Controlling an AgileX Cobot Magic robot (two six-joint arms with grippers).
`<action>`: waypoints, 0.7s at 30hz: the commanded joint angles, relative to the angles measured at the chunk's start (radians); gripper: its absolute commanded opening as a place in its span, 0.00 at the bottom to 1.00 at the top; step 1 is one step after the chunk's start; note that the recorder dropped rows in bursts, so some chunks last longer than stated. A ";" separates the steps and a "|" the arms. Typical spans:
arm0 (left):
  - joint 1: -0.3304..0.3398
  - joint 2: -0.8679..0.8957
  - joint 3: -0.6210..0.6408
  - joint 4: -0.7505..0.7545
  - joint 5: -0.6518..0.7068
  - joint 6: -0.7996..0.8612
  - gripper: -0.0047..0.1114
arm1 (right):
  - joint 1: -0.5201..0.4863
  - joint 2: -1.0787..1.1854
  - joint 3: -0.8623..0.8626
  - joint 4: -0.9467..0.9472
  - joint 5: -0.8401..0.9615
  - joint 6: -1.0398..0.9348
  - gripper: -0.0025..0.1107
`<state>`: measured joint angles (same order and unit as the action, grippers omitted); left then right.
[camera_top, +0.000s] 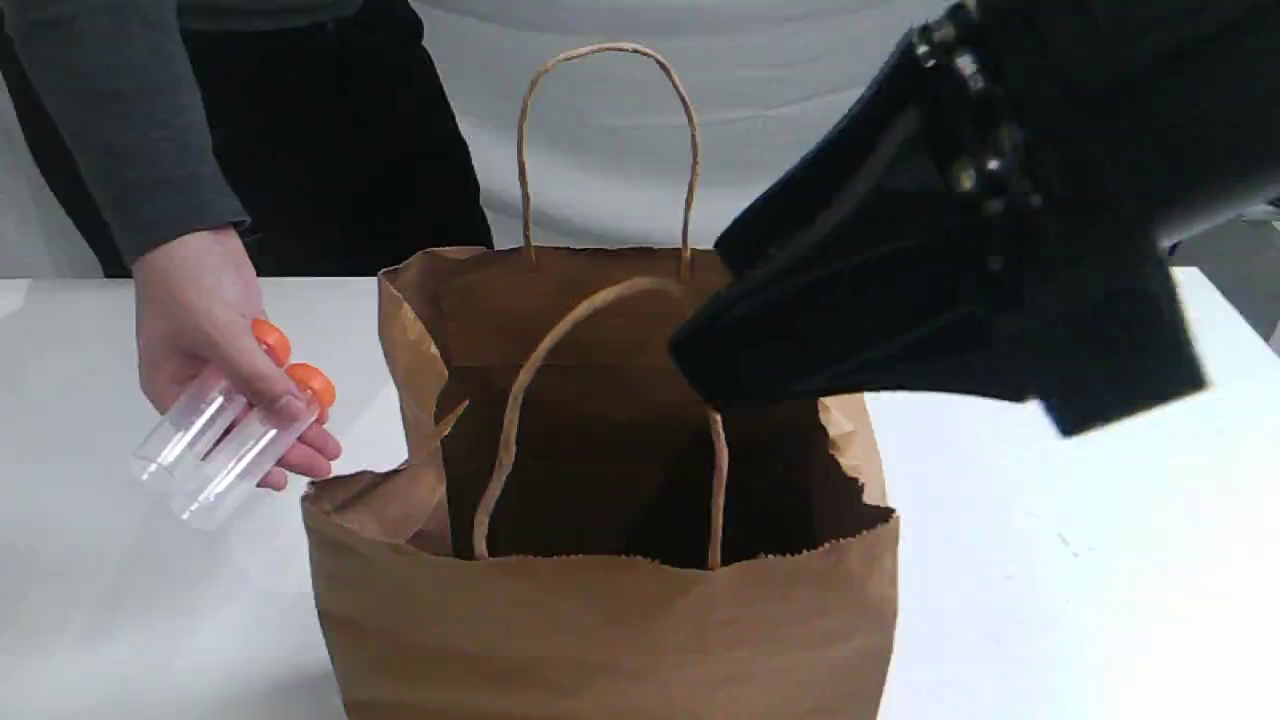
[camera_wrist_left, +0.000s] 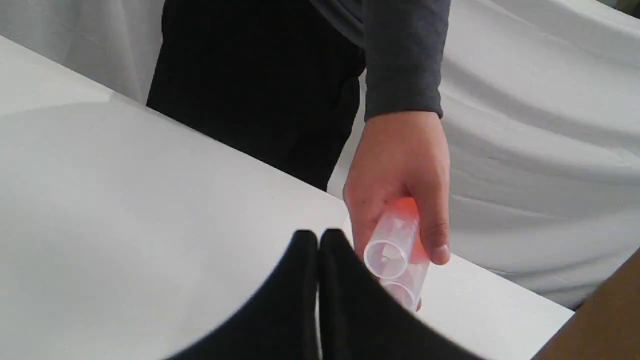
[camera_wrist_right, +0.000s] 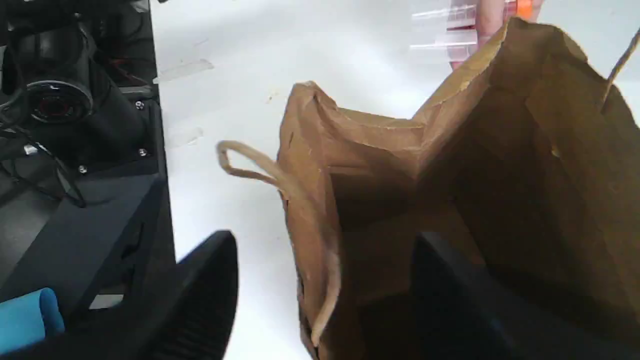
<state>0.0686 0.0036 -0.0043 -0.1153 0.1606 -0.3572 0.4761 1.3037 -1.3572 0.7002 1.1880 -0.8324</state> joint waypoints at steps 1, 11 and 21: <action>0.002 -0.004 0.004 0.004 -0.006 -0.003 0.04 | 0.004 0.038 -0.005 0.014 -0.003 -0.001 0.48; 0.002 -0.004 0.004 0.004 -0.006 -0.003 0.04 | 0.004 0.085 -0.005 0.059 -0.001 -0.013 0.28; 0.002 -0.004 0.004 -0.194 -0.123 -0.009 0.04 | 0.004 0.085 -0.005 0.058 -0.001 -0.013 0.02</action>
<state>0.0686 0.0036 -0.0043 -0.2430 0.0644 -0.3572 0.4761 1.3921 -1.3572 0.7542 1.1862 -0.8361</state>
